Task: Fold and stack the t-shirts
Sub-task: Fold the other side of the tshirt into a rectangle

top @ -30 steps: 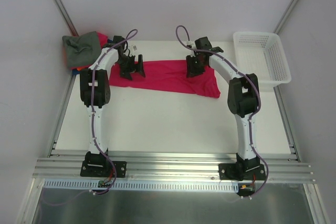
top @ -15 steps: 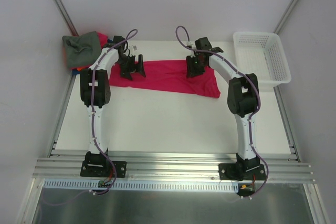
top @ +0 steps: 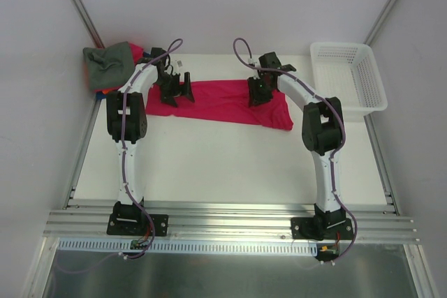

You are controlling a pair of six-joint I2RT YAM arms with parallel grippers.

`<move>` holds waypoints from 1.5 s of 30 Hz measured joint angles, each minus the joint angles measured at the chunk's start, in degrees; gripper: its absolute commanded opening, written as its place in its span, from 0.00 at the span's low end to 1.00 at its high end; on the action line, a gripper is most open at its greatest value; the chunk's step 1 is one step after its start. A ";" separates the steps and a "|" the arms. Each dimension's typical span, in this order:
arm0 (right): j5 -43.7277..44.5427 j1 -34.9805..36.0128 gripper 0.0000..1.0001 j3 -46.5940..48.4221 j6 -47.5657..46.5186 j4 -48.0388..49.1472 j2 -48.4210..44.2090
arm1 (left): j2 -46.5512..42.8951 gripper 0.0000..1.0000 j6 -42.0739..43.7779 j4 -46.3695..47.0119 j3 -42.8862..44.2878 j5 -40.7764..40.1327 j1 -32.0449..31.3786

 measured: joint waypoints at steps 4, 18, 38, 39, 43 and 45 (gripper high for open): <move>0.11 -0.15 0.33 -0.20 -0.37 0.00 0.09 | 0.00 0.90 -0.02 0.02 0.00 0.46 0.00; 1.29 -0.96 0.19 -1.60 -1.66 -0.02 0.09 | 0.02 0.90 -0.20 0.02 0.00 0.83 0.00; 1.79 -1.38 0.01 6.01 -2.34 0.48 2.01 | 0.02 0.91 -0.22 0.04 -0.02 0.90 0.00; 1.81 -1.44 0.01 6.71 -2.36 0.66 2.51 | 0.02 0.91 -0.22 0.04 -0.02 0.90 0.00; 2.21 -1.77 0.02 10.12 -2.60 1.11 5.22 | 0.02 0.91 -0.22 0.20 -0.28 0.92 0.00; 2.54 -1.92 0.09 10.60 -2.60 1.11 5.79 | 0.02 0.91 -0.22 0.28 -0.35 1.01 0.00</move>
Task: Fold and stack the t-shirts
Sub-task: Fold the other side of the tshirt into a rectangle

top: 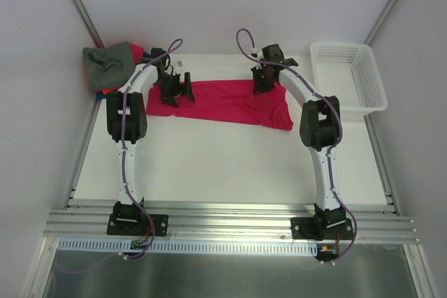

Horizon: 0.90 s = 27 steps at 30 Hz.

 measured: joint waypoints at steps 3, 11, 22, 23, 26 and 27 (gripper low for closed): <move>0.31 -0.09 0.29 -0.87 -0.22 0.26 -0.26 | 0.00 0.91 0.00 0.11 -0.09 0.31 0.00; 0.59 -0.42 0.30 -7.39 -0.76 -0.85 -2.32 | 0.00 0.91 -0.07 0.22 -0.09 0.92 0.00; 0.79 -0.37 0.28 -9.07 -1.03 -1.11 -7.37 | 0.00 0.91 -0.76 0.35 -0.09 1.31 0.00; 0.76 -0.33 0.28 -9.44 -1.03 -1.16 -7.78 | 0.00 0.91 -0.87 0.37 -0.09 1.33 0.00; 0.66 -0.22 0.28 -10.62 -1.01 -1.20 -8.90 | 0.00 0.91 -1.14 0.39 -0.09 1.33 0.00; 0.63 -0.15 0.28 -10.86 -1.01 -1.20 -8.98 | 0.00 0.91 -1.18 0.42 -0.09 1.33 -0.02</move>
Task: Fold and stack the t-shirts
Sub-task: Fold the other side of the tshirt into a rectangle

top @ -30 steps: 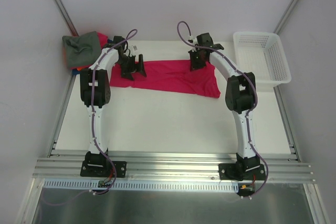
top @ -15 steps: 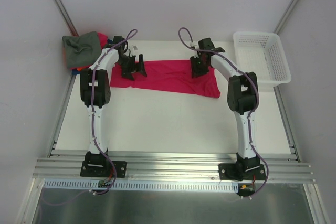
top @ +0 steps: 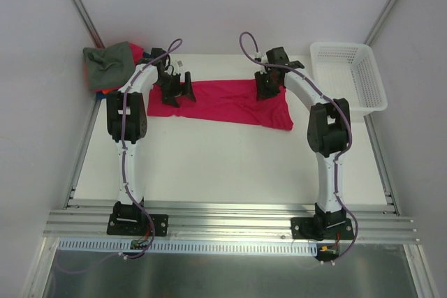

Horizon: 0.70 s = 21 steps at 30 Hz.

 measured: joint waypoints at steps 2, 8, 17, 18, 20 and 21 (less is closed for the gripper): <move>-0.22 0.17 0.28 -0.50 0.02 0.02 -0.07 | 0.00 0.91 -0.07 0.00 0.00 0.00 0.00; -0.68 1.11 0.27 -1.46 0.04 -0.52 -0.07 | 0.00 0.91 -0.09 0.00 0.00 0.00 0.00; -1.44 2.27 0.27 -1.46 0.07 -0.52 -0.07 | 0.00 0.91 -0.09 0.00 0.00 0.00 0.00; -1.44 2.27 0.27 -1.46 0.07 -0.52 -0.07 | 0.00 0.91 -0.09 0.00 0.00 0.00 0.00; -1.44 2.27 0.28 -1.46 0.07 -0.52 -0.04 | 0.00 0.91 -0.09 0.00 0.00 0.00 0.00; -1.44 2.27 0.27 -1.46 0.09 -0.52 -0.04 | 0.00 0.91 -0.09 0.00 0.00 0.00 0.00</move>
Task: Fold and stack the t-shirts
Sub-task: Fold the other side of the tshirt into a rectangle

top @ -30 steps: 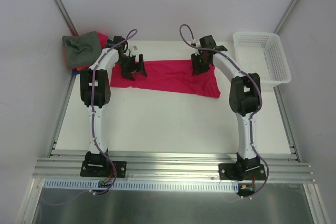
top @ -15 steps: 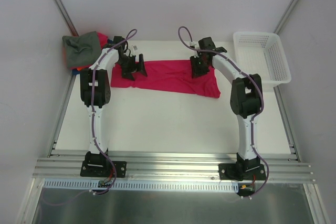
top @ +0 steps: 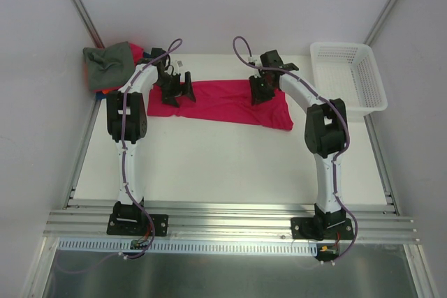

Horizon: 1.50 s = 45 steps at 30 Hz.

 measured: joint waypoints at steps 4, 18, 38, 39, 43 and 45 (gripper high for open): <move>0.00 0.00 0.27 0.02 0.00 0.00 0.00 | 0.00 0.91 -0.02 0.00 0.00 0.00 0.00; 0.00 0.02 0.27 0.00 0.02 0.04 2.47 | 0.00 0.92 -0.02 0.00 0.00 0.00 0.00; 0.20 0.02 0.08 0.57 -0.31 0.22 5.62 | 0.00 0.92 -0.02 0.00 0.00 0.02 0.00; 0.20 0.02 0.08 0.90 -0.31 0.24 5.70 | 0.00 0.92 -0.02 0.02 0.00 0.02 0.00; 0.44 0.02 0.08 2.64 -0.33 0.24 5.92 | 0.00 0.92 -0.02 0.02 -0.02 0.02 0.00; 0.70 0.02 0.08 3.65 -0.33 0.26 5.95 | 0.00 0.92 -0.02 0.02 -0.02 0.04 0.00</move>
